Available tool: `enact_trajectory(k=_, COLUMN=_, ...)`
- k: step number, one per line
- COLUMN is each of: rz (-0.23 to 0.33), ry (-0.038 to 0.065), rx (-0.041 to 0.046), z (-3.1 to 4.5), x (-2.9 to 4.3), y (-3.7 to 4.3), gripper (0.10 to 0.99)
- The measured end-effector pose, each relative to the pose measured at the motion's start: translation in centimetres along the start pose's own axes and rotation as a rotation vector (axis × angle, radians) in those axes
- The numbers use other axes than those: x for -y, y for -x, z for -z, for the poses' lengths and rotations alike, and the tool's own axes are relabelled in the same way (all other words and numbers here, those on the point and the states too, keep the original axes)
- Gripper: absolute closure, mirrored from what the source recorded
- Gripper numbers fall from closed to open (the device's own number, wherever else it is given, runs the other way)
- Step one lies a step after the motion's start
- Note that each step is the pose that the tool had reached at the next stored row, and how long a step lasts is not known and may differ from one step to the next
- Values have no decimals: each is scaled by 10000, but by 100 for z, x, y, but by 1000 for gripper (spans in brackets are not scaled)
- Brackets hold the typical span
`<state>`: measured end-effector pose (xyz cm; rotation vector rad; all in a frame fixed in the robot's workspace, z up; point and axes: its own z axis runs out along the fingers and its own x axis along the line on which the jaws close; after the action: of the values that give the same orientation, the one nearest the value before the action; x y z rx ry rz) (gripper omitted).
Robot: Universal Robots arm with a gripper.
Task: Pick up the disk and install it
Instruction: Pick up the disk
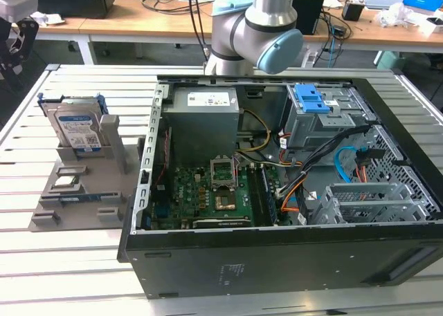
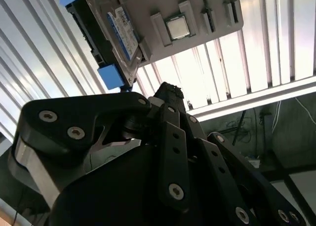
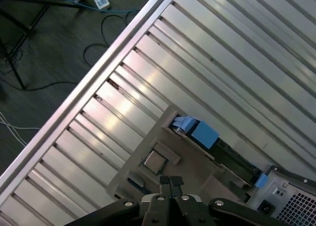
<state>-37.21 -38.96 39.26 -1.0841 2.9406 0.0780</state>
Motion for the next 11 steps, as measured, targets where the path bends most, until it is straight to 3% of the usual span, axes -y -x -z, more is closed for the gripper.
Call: enact_trajectory(k=11, rz=1469, ry=34, rx=-65, z=0, x=0, y=0, gripper=980)
